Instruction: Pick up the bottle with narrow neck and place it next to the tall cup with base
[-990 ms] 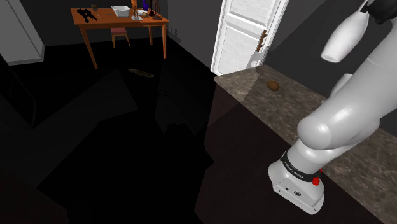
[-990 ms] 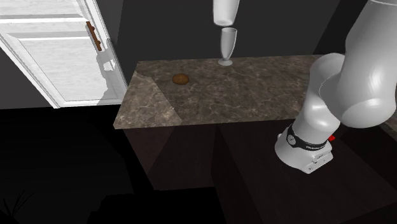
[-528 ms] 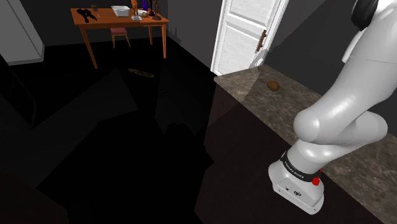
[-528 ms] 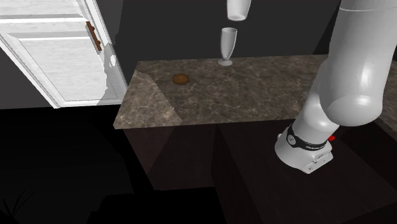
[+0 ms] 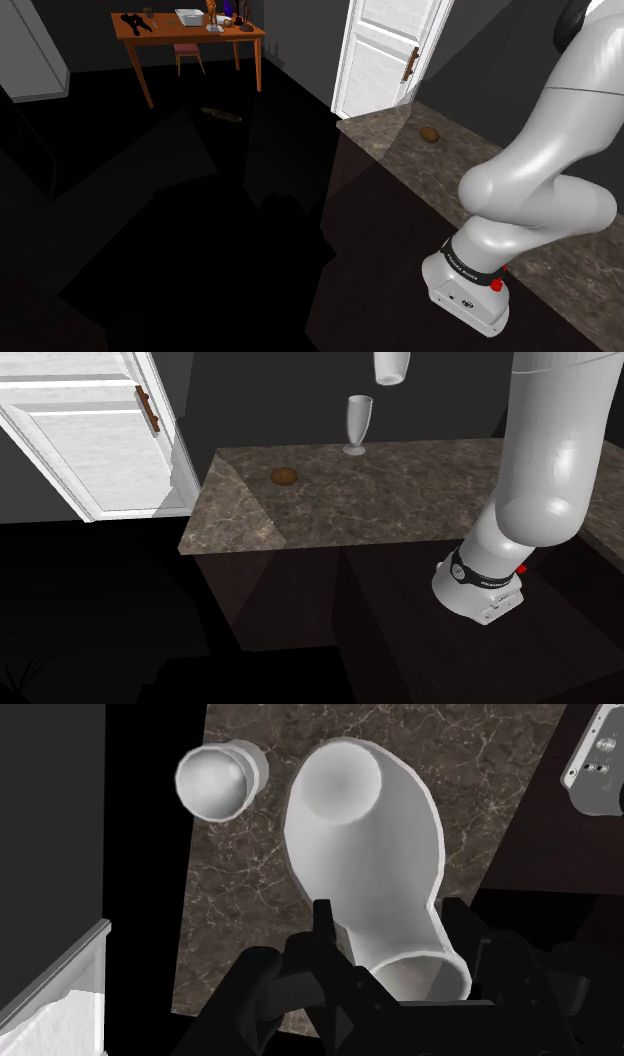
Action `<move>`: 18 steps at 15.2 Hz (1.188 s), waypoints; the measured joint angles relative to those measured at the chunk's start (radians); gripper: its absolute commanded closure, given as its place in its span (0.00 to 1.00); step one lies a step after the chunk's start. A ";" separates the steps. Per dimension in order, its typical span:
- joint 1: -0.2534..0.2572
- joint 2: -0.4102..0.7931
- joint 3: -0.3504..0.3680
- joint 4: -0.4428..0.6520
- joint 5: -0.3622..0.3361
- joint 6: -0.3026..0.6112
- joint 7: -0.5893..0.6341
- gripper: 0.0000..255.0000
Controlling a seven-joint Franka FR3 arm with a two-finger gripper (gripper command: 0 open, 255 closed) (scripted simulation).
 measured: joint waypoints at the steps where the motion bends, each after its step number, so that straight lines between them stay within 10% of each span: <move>1: 0.023 -0.014 -0.005 -0.038 -0.016 0.025 0.000 1.00; 18: 0.278 -0.235 -0.029 -0.523 -0.225 0.366 0.074 1.00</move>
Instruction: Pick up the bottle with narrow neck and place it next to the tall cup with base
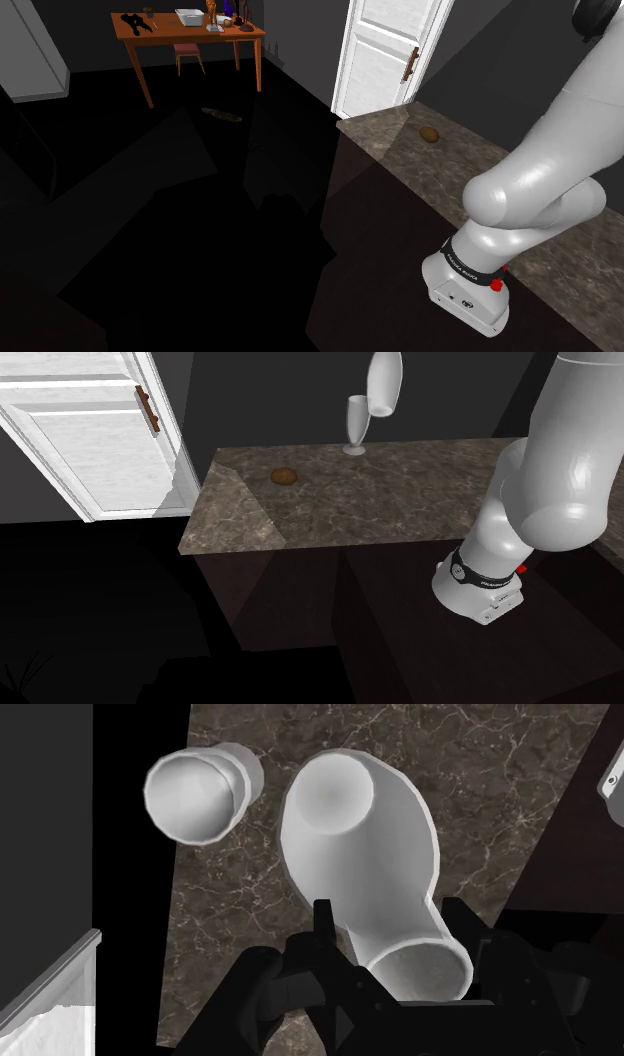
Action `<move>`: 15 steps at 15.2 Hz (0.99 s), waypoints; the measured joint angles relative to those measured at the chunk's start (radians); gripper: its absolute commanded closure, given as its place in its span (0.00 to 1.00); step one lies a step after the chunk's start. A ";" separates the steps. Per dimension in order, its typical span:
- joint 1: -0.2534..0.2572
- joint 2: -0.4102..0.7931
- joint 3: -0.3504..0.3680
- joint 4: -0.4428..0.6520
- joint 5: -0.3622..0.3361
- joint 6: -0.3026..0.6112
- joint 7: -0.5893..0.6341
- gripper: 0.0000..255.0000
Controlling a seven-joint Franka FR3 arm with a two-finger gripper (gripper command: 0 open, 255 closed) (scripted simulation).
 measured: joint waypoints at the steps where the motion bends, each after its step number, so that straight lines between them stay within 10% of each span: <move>1: 0.008 -0.010 0.001 -0.021 -0.008 0.017 0.006 1.00; 15: 0.050 -0.078 0.013 -0.262 -0.066 0.222 0.039 1.00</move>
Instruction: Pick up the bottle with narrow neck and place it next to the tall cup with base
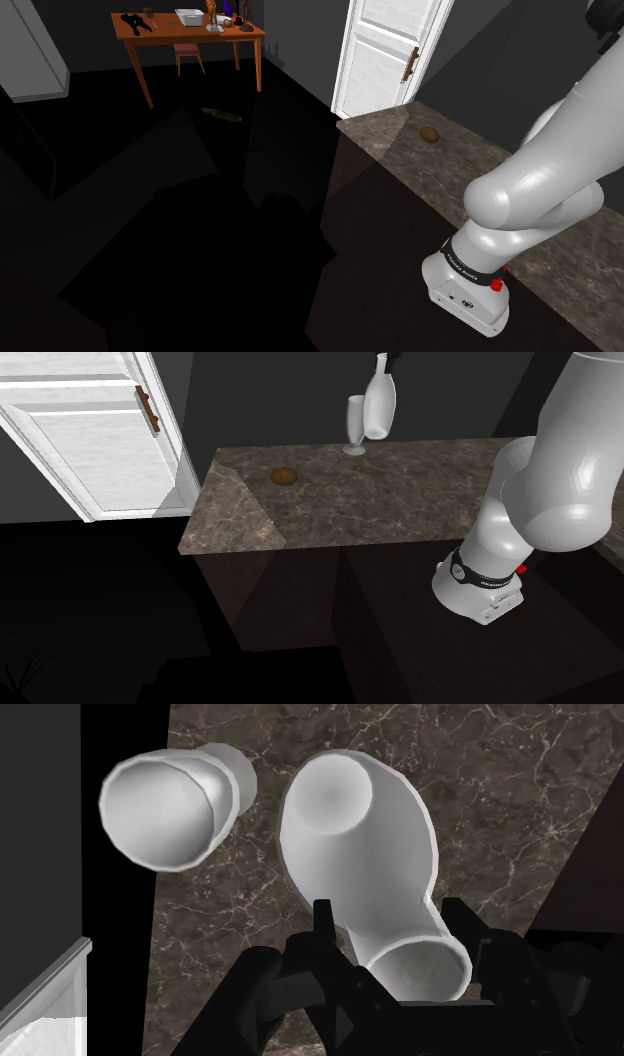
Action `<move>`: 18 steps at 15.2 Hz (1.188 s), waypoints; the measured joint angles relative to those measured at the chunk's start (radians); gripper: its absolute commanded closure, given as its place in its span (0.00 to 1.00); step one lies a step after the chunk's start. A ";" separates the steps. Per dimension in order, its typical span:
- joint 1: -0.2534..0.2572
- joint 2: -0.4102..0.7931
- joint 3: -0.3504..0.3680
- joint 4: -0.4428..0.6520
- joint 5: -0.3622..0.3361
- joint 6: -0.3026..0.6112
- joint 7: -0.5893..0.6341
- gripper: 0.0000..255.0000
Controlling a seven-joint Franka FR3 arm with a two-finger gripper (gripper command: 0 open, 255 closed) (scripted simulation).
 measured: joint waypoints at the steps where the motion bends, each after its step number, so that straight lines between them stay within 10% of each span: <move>1: 0.000 0.001 0.000 -0.014 0.001 0.015 -0.001 1.00; 18: -0.005 0.037 0.004 -0.214 0.038 0.232 -0.032 1.00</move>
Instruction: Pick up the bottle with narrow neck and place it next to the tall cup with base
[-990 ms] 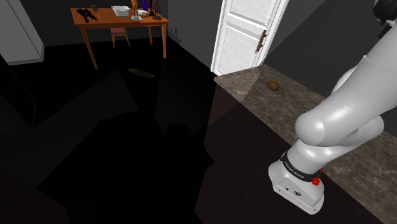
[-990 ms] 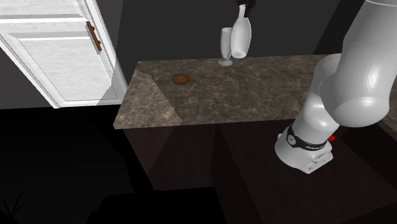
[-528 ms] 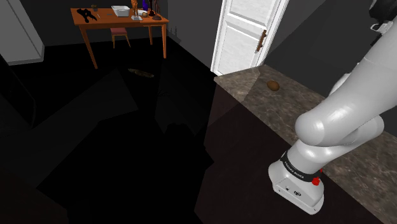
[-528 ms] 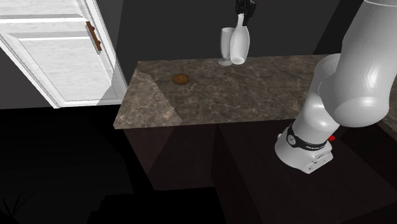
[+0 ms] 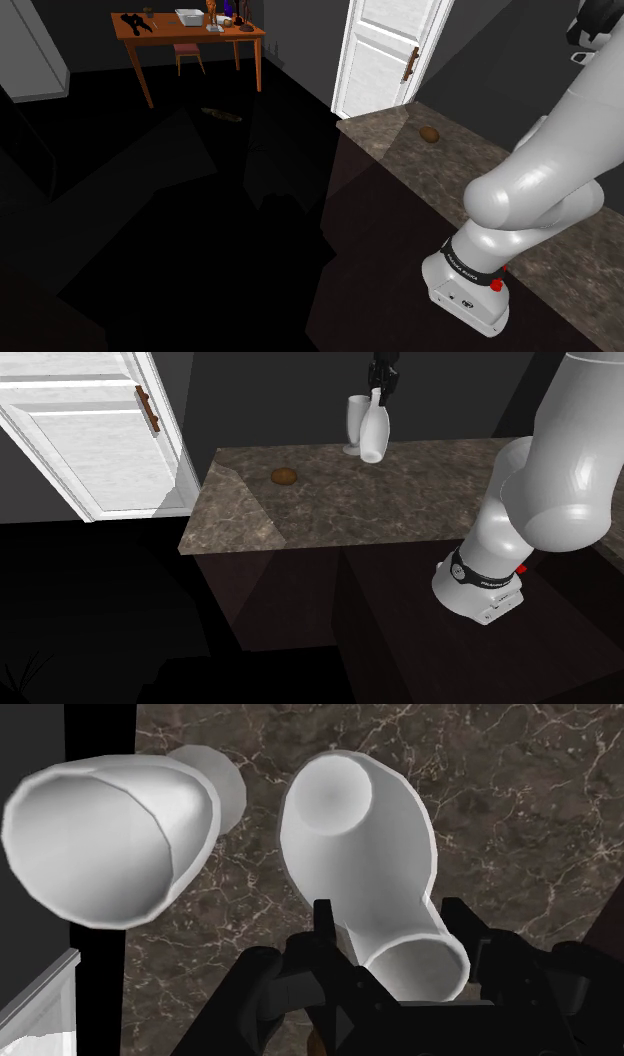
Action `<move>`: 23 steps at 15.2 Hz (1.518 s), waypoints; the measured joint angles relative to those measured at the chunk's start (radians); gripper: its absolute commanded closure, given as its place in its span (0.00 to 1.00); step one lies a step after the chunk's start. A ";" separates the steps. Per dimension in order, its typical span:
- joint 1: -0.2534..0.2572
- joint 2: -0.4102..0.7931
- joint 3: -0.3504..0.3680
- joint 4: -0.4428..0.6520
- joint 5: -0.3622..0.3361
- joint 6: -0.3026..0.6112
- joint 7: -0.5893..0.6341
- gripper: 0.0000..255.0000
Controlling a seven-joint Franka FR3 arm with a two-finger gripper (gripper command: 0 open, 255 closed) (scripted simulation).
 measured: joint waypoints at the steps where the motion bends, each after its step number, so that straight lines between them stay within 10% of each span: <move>1: -0.002 0.006 0.000 -0.012 0.006 0.015 -0.005 1.00; 11: -0.012 0.039 0.006 -0.050 0.040 0.070 -0.030 1.00; 12: -0.012 0.039 0.006 -0.050 0.040 0.070 -0.030 0.00; 23: -0.003 -0.004 -0.005 0.038 -0.004 -0.039 -0.002 0.00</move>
